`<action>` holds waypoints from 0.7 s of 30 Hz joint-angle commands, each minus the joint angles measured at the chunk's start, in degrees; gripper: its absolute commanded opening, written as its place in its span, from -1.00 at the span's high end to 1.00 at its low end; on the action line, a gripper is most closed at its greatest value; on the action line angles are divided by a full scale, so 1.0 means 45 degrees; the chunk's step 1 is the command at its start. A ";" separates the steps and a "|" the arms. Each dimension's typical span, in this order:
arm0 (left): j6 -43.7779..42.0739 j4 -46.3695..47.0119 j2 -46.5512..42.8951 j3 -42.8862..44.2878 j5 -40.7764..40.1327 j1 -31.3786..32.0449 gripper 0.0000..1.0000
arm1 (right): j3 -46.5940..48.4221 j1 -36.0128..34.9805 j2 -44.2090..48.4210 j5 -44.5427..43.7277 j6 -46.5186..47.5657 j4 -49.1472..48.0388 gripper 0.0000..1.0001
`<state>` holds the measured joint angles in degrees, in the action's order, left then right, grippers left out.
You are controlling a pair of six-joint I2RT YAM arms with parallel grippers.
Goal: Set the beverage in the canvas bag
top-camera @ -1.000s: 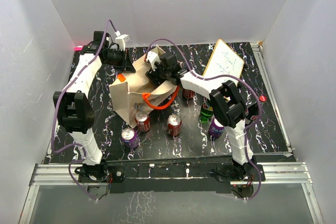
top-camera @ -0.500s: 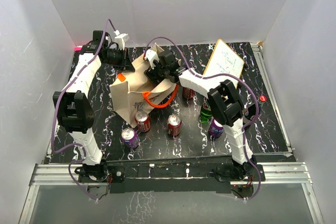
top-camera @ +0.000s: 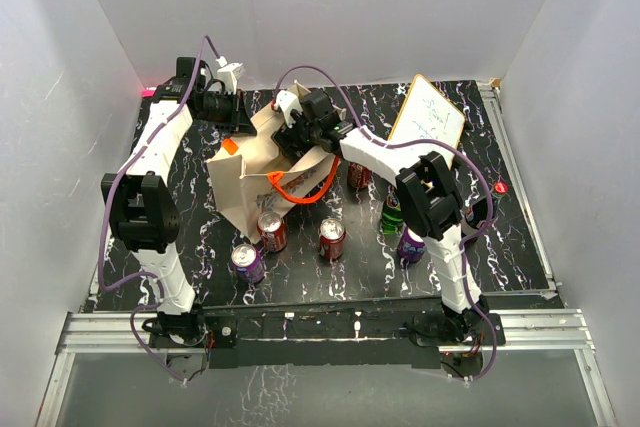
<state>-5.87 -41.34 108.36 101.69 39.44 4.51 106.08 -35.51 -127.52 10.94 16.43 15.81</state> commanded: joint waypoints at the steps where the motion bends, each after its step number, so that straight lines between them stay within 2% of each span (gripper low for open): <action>1: 0.0137 -0.0715 0.0023 0.0234 0.0387 0.0091 1.00 | 0.1027 0.0138 0.0167 0.0023 -0.0271 -0.0997 -0.79; 15: 0.0673 -0.0488 -0.0041 0.0280 0.0373 0.0110 1.00 | 0.1304 0.0051 0.0878 -0.0260 -0.0585 -0.0877 -0.78; 21: 0.1346 -0.0327 -0.0032 0.0313 0.0379 0.0110 1.00 | 0.0791 0.0038 0.1526 -0.0215 -0.0350 -0.1218 -0.76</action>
<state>-2.42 -40.75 108.36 101.69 39.44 4.45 108.01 -35.53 -127.33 10.81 14.94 17.41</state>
